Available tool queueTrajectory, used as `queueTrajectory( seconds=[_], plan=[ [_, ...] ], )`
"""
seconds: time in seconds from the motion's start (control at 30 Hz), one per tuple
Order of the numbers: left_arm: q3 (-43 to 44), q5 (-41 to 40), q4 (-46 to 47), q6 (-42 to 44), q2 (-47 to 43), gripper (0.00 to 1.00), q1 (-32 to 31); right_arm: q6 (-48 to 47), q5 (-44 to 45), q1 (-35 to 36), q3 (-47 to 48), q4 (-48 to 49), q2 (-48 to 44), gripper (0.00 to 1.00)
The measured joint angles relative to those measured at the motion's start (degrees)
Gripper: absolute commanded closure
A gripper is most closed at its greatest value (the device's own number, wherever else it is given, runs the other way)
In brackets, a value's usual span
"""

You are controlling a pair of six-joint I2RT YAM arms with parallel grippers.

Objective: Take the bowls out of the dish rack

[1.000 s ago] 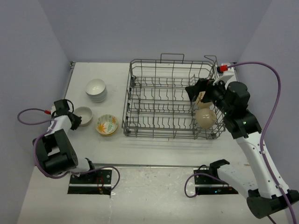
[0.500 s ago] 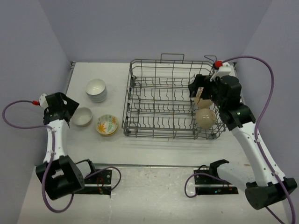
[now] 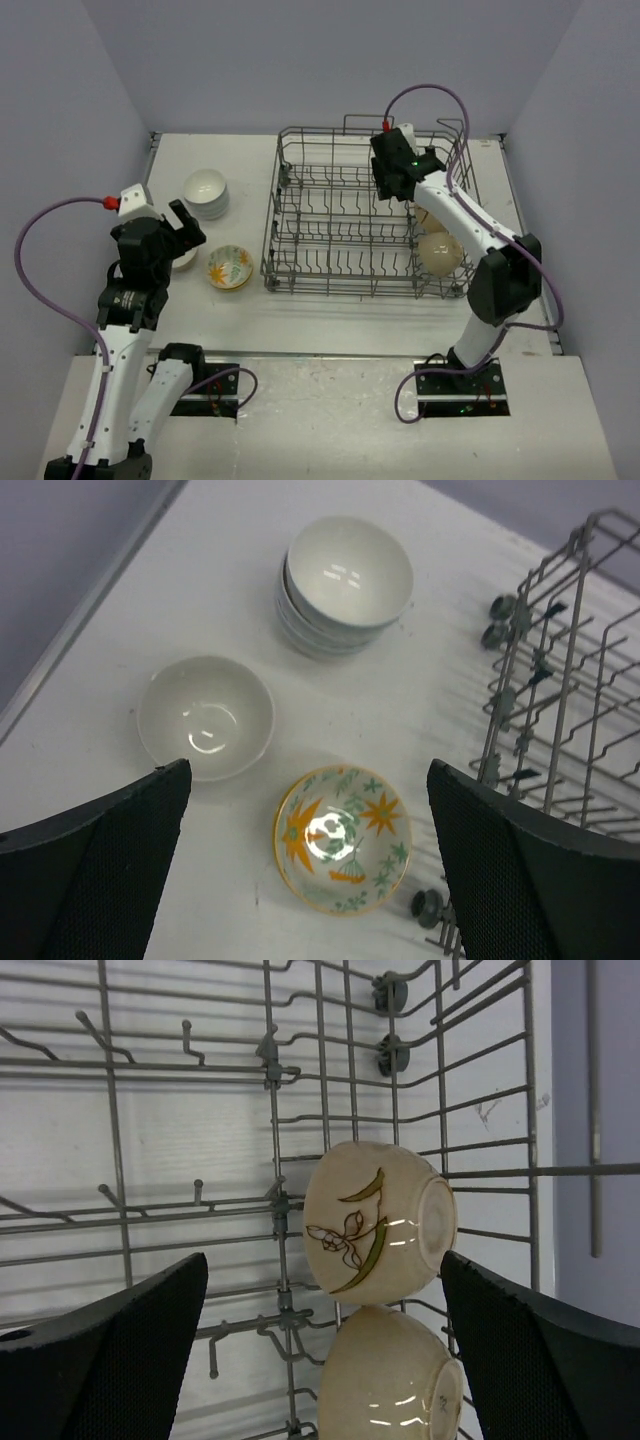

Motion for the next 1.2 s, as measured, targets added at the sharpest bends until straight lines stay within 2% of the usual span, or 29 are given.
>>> queueTrajectory(
  seconds=[0.1, 0.17, 0.37, 0.53, 1.1, 1.2],
  plan=[
    [-3.56, -2.34, -1.60, 0.63, -1.92, 0.00, -4.68, -0.35, 4.72, 1.90, 1.20, -3.85, 7.39, 0.02],
    [-4.59, -2.60, -1.77, 1.20, -2.93, 0.00, -5.64, -0.33, 6.80, 2.10, 1.09, -6.14, 9.73, 0.03],
    [-4.92, -2.58, -0.92, 1.70, -4.46, 0.00, -7.87, -1.14, 14.01, 2.10, -1.75, -7.45, 11.04, 0.03],
    [-5.11, -2.32, -0.74, 2.08, -4.42, 0.00, -9.75, -3.85, 17.75, 2.10, -2.58, -5.81, 12.61, 0.03],
    [-5.25, -1.53, -0.72, 2.67, -4.96, 0.00, -10.75, -12.20, 22.32, 1.57, -6.67, 3.43, 15.04, 0.03],
    [-5.25, -1.33, -0.70, 2.78, -5.14, 0.00, -11.06, -13.22, 23.74, 1.05, -7.39, 4.33, 15.04, 0.06]
  ],
)
